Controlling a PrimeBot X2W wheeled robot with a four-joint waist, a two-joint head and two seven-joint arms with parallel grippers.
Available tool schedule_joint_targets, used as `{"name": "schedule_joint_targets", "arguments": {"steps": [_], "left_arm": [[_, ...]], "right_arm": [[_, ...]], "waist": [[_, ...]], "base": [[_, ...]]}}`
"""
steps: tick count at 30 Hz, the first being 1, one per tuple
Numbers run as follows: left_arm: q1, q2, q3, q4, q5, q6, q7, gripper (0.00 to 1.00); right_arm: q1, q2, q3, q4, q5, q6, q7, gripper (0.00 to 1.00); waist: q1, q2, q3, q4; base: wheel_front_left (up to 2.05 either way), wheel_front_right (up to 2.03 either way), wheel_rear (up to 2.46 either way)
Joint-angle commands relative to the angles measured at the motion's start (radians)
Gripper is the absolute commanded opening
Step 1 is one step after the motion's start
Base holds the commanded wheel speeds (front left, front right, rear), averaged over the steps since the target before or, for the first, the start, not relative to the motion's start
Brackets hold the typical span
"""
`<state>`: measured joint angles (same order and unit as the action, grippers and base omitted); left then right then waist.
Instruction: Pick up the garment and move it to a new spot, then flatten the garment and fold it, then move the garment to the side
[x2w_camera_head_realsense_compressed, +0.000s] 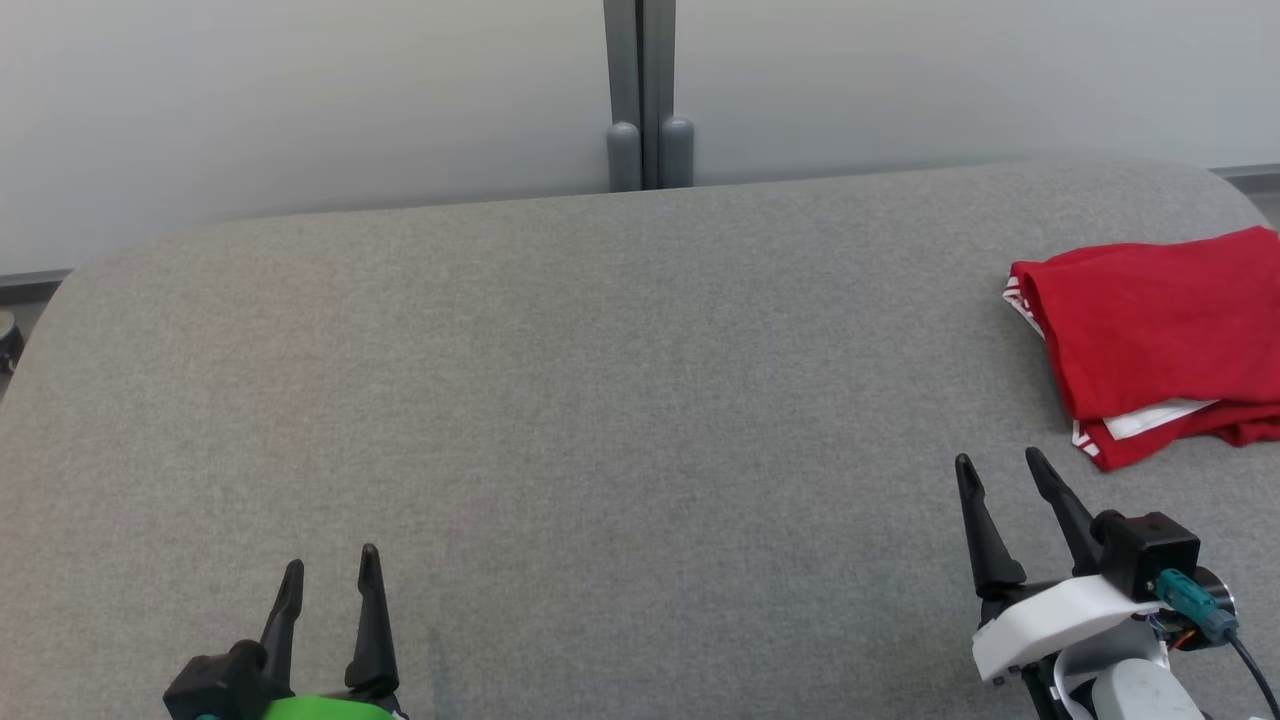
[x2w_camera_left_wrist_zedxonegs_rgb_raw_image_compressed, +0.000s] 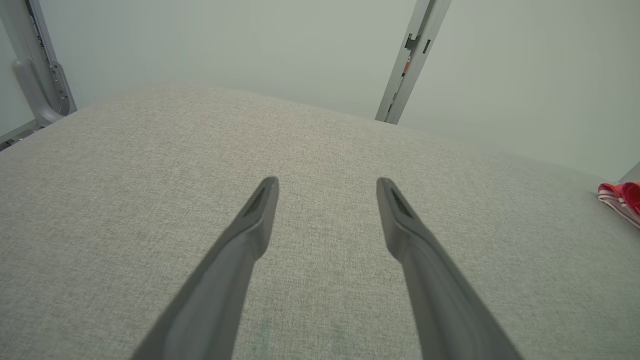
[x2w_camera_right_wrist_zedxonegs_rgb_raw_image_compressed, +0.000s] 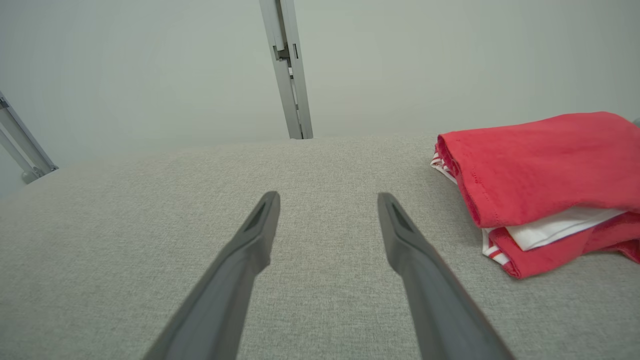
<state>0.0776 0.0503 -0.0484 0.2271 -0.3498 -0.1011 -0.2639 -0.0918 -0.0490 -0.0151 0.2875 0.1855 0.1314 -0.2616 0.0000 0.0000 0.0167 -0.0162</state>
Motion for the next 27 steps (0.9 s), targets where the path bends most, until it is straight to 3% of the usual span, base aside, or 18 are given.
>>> {"name": "schedule_joint_targets", "arguments": {"steps": [1,2,3,7,27], "left_arm": [[-0.006,0.001,0.004,-0.003,0.003,0.003,0.000,1.00],[-0.005,0.001,0.005,-0.004,-0.003,0.003,0.000,1.00],[0.000,0.000,0.001,0.002,-0.005,0.000,0.000,0.00],[0.003,-0.004,-0.001,0.039,-0.011,0.000,0.001,0.00],[-0.050,-0.003,0.042,0.027,-0.331,-0.002,0.098,0.00]], "right_arm": [[0.007,-0.004,0.000,0.001,-0.001,-0.002,-0.004,1.00],[0.008,-0.004,-0.001,0.000,-0.005,-0.002,-0.004,1.00],[0.000,0.001,0.000,0.003,-0.001,0.000,0.000,0.00],[0.015,0.008,-0.001,0.036,0.002,0.000,0.003,0.00],[0.001,0.005,-0.028,0.017,0.366,0.000,0.099,0.00]], "waist": [[0.0000,0.0000,-0.002,0.000],[0.0000,0.0000,-0.003,0.000],[0.0000,0.0000,-0.003,0.000],[0.0000,0.0000,-0.003,0.000],[0.0000,0.0000,-0.005,0.002]], "base": [[0.00,0.00,0.00],[0.00,0.00,0.00],[0.00,0.00,0.00],[0.00,0.00,0.00],[0.00,0.00,0.00]]}}
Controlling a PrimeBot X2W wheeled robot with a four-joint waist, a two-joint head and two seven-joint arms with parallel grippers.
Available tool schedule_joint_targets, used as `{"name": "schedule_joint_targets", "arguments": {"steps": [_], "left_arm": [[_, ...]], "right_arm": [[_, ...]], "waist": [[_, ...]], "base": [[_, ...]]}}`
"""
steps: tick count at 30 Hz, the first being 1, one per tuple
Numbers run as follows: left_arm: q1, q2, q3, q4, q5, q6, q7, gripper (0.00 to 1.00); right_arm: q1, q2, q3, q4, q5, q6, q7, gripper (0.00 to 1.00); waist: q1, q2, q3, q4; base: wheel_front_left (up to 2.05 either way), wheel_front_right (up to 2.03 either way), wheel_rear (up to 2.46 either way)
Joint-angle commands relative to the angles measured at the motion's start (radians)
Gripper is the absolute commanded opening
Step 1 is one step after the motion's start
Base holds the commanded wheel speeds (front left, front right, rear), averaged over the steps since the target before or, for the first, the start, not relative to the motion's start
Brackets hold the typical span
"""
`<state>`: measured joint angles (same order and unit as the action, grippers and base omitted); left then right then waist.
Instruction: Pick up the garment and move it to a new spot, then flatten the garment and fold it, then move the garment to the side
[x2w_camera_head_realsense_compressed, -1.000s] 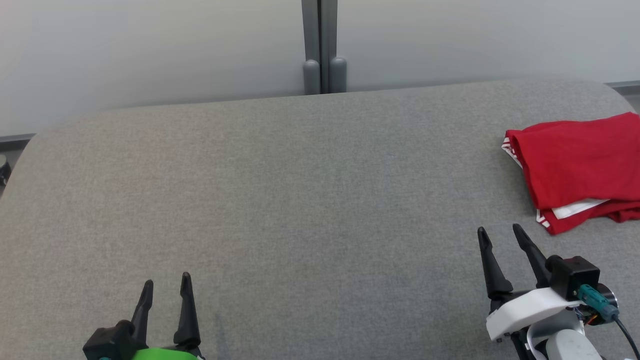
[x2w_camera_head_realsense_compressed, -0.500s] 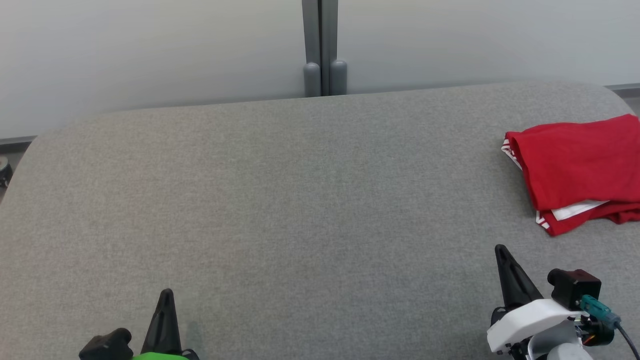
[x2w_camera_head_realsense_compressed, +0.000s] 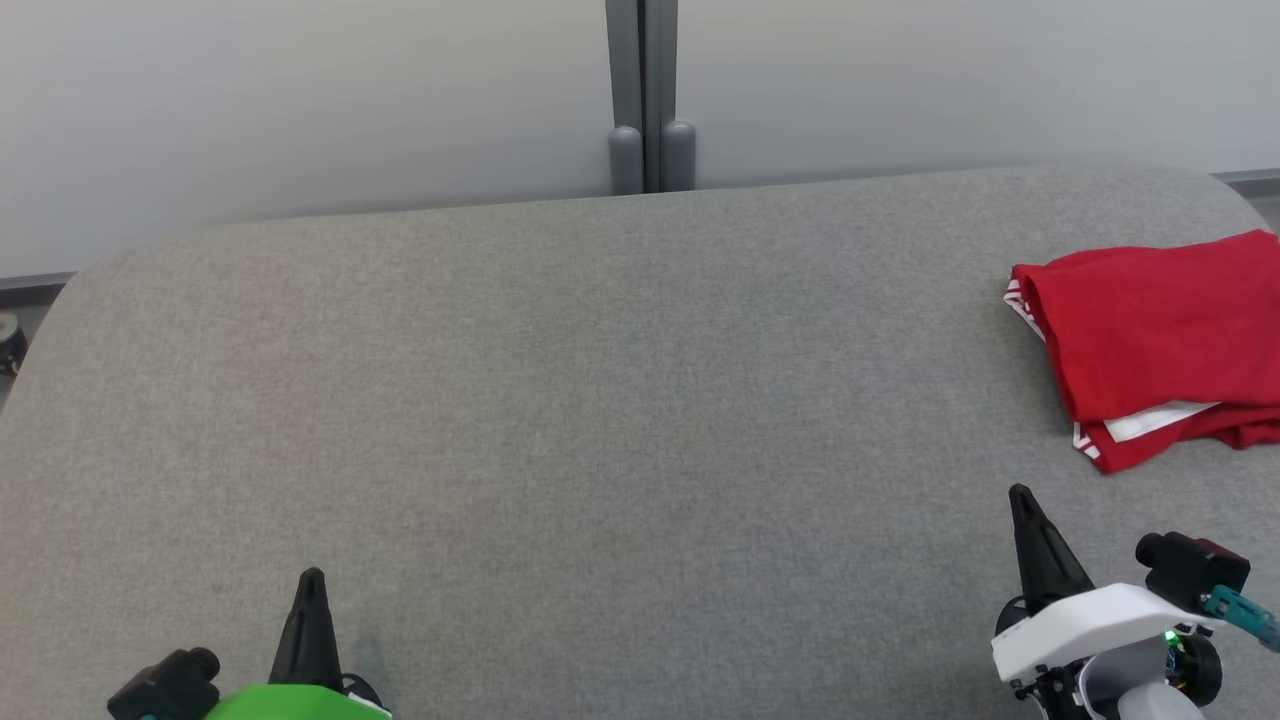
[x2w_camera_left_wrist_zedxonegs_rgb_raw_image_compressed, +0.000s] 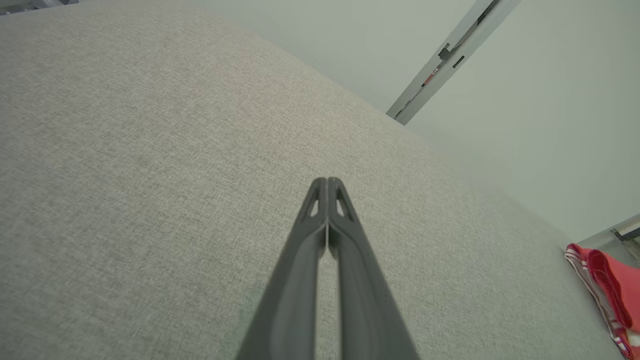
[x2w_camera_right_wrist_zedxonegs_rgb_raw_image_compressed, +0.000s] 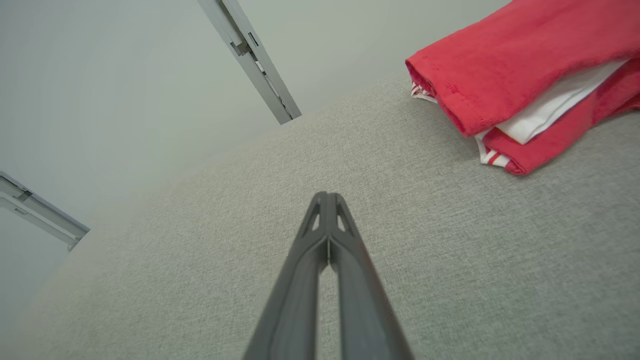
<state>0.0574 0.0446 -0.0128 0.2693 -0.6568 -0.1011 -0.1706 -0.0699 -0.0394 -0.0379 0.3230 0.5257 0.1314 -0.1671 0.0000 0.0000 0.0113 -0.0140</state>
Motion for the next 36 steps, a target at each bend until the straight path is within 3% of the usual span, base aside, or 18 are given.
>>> {"name": "schedule_joint_targets", "arguments": {"steps": [1,36], "left_arm": [[-0.032,0.003,0.008,-0.016,-0.036,-0.002,0.008,0.00],[-0.100,0.005,0.064,-0.035,-0.456,-0.001,0.135,0.00]], "right_arm": [[-0.022,-0.005,-0.006,-0.020,0.040,0.000,0.009,0.00],[-0.038,-0.009,-0.039,-0.044,0.517,-0.001,0.134,0.00]], "waist": [[0.0000,0.0000,0.000,0.000],[0.0000,0.0000,-0.004,0.005]], "base": [[0.00,0.00,0.00],[0.00,0.00,0.00]]}}
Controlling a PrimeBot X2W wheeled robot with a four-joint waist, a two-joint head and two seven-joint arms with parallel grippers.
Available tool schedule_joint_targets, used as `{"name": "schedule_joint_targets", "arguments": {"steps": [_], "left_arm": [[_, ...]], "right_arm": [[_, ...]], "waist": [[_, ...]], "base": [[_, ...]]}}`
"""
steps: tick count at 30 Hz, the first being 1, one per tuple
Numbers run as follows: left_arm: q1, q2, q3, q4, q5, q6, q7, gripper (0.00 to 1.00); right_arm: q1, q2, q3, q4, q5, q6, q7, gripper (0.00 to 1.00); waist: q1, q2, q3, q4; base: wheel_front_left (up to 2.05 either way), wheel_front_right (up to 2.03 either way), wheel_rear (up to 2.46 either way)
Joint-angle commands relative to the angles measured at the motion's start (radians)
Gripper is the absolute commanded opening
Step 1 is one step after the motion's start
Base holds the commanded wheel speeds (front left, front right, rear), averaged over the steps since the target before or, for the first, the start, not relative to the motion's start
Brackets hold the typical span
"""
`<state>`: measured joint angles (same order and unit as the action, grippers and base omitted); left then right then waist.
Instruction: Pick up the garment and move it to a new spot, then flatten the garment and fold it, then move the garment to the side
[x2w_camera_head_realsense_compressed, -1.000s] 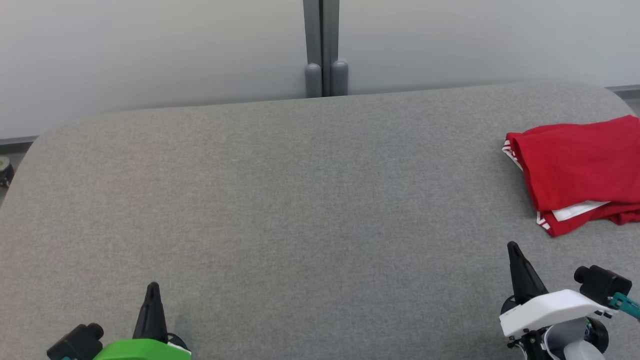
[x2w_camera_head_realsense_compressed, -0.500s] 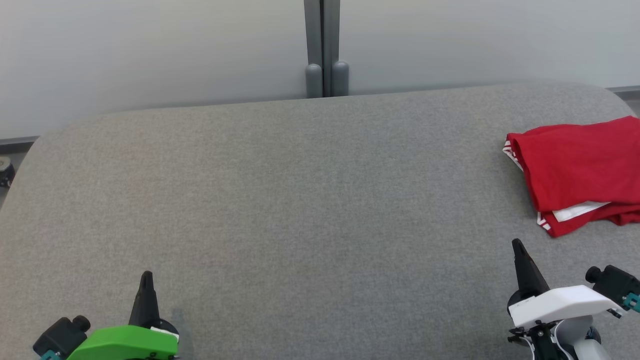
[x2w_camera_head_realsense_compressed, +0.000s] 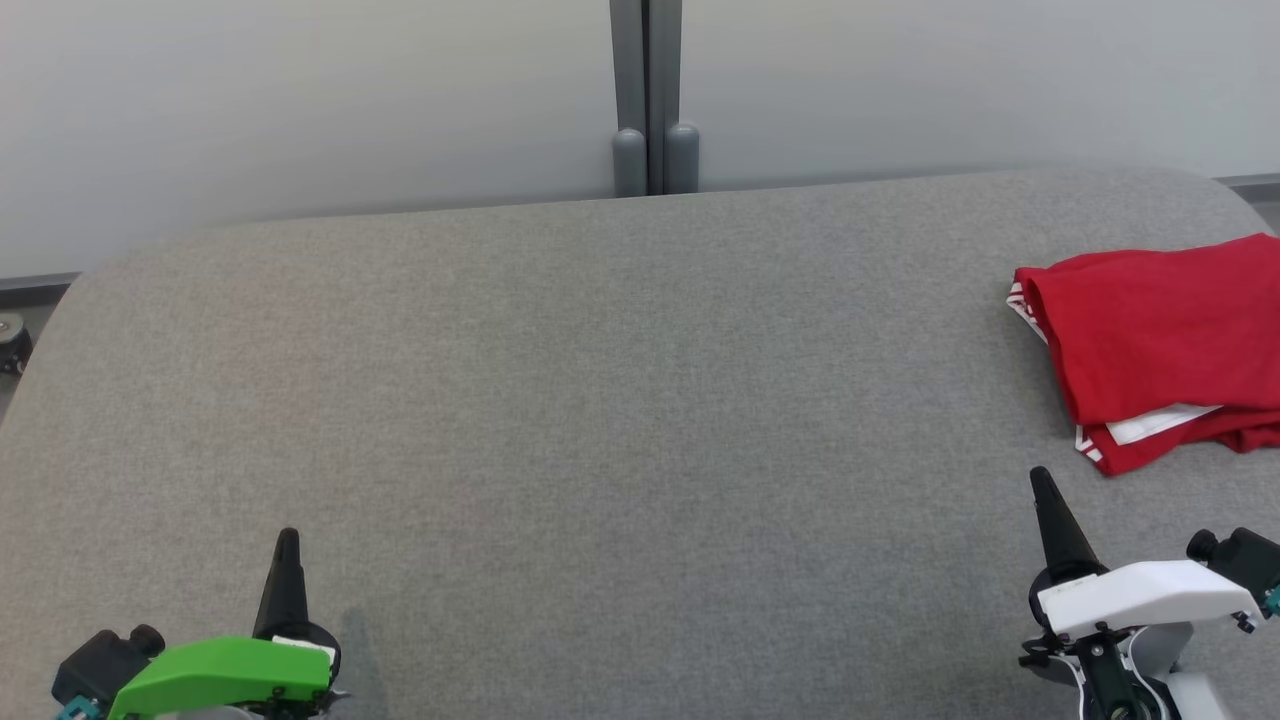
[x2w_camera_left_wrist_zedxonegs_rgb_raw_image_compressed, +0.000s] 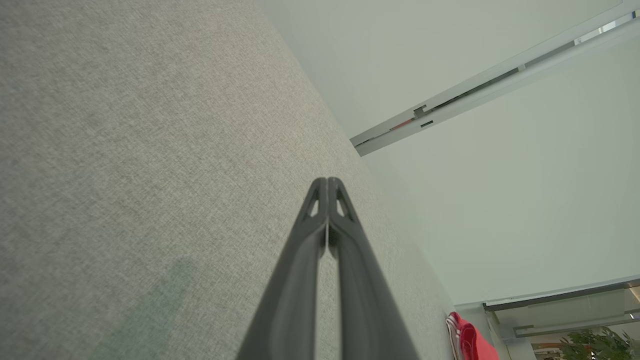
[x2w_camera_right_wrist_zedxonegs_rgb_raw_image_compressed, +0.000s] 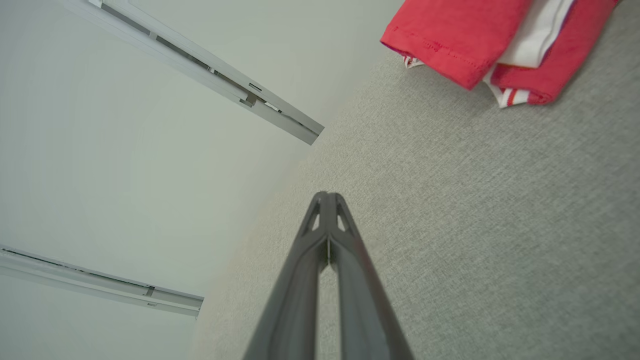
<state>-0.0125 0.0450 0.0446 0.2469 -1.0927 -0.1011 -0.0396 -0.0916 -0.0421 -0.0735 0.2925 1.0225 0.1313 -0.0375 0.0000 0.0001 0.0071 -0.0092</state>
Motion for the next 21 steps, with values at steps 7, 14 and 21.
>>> {"name": "schedule_joint_targets", "arguments": {"steps": [7,14,21], "left_arm": [[-0.039,0.005,0.015,-0.014,-0.084,-0.002,0.023,0.00],[-0.050,0.006,0.024,-0.016,-0.147,-0.002,0.042,0.00],[-0.058,0.006,0.032,-0.019,-0.203,-0.002,0.059,0.00]], "right_arm": [[-0.020,-0.007,-0.009,-0.018,0.093,0.000,0.023,0.00],[-0.023,-0.007,-0.014,-0.021,0.163,0.000,0.042,0.00],[-0.025,-0.008,-0.019,-0.024,0.228,-0.001,0.059,0.00]], "waist": [[0.0000,-0.0001,-0.001,0.001],[0.0000,-0.0001,-0.002,0.002],[0.0000,-0.0001,-0.002,0.003]], "base": [[0.00,0.00,0.00],[0.00,0.00,0.00],[0.00,0.00,0.00]]}}
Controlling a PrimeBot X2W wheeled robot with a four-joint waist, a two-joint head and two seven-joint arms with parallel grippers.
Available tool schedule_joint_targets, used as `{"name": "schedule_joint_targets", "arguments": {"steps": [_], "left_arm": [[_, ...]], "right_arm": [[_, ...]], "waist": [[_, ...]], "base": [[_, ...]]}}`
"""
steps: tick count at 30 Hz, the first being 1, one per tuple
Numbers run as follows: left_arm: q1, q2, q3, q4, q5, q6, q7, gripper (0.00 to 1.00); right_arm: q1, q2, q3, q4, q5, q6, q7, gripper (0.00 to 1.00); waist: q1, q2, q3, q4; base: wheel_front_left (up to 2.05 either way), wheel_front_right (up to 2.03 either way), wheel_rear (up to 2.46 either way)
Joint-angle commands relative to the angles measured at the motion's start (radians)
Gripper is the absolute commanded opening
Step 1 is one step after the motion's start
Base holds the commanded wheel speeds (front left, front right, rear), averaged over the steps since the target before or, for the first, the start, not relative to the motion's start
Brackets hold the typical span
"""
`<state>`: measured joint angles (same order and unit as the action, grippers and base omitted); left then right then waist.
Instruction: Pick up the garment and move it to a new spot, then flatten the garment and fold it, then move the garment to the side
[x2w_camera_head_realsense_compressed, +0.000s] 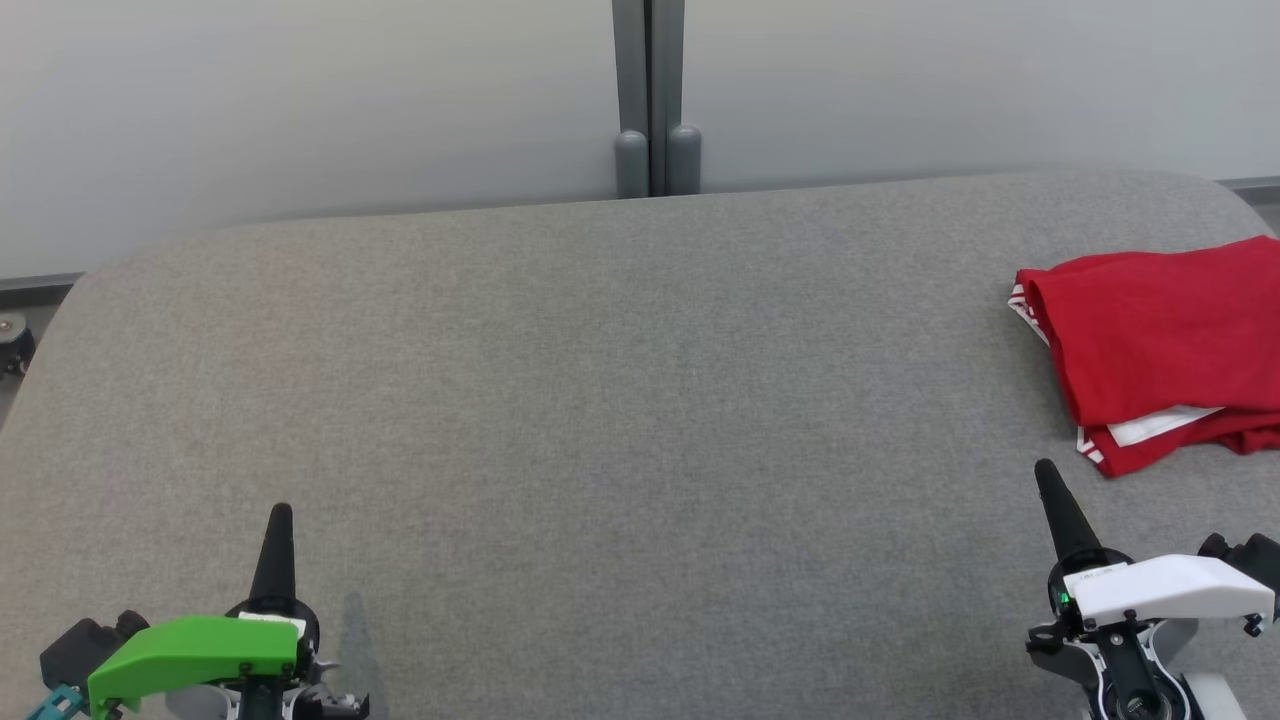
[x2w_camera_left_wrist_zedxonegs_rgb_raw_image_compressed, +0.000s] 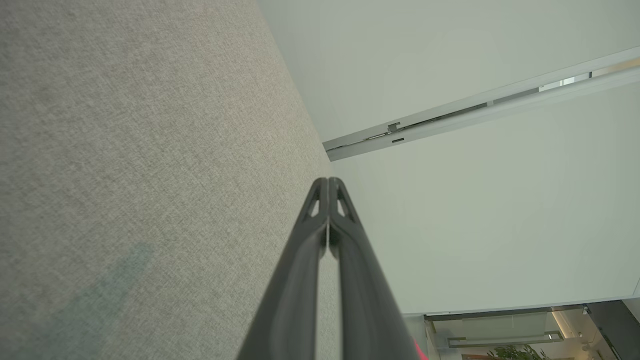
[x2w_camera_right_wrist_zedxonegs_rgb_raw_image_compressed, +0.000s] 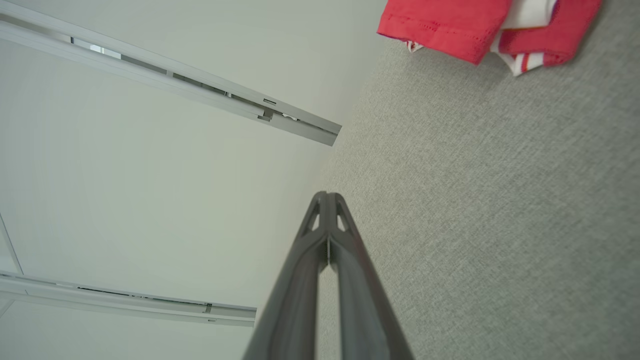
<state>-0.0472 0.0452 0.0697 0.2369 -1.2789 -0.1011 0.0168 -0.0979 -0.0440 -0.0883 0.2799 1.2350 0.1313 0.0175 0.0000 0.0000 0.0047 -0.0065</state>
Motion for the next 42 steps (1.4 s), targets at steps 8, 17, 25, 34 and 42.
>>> {"name": "schedule_joint_targets", "arguments": {"steps": [8,17,25,34,42], "left_arm": [[-0.035,0.007,0.015,-0.011,-0.087,-0.002,0.025,0.00],[-0.044,0.007,0.024,-0.014,-0.150,-0.002,0.044,0.00],[-0.053,0.007,0.031,-0.015,-0.206,-0.002,0.061,0.00],[-0.060,0.008,0.039,-0.017,-0.261,-0.003,0.078,0.00],[-0.071,0.008,0.045,-0.019,-0.307,-0.003,0.092,0.00]], "right_arm": [[-0.021,-0.007,-0.010,-0.015,0.094,-0.001,0.026,0.00],[-0.022,-0.007,-0.015,-0.018,0.169,-0.001,0.046,0.00],[-0.023,-0.008,-0.019,-0.021,0.230,-0.001,0.061,0.00],[-0.026,-0.008,-0.024,-0.024,0.293,-0.001,0.079,0.00],[-0.028,-0.009,-0.028,-0.026,0.346,-0.001,0.092,0.00]], "waist": [[0.0000,0.0000,-0.001,0.001],[0.0000,0.0000,-0.002,0.002],[0.0000,0.0000,-0.003,0.003],[0.0000,0.0000,-0.004,0.005],[0.0000,0.0000,-0.005,0.006]], "base": [[0.00,0.00,0.00],[0.00,0.00,0.00],[0.00,0.00,0.00],[0.00,0.00,0.00],[0.00,0.00,0.00]]}}
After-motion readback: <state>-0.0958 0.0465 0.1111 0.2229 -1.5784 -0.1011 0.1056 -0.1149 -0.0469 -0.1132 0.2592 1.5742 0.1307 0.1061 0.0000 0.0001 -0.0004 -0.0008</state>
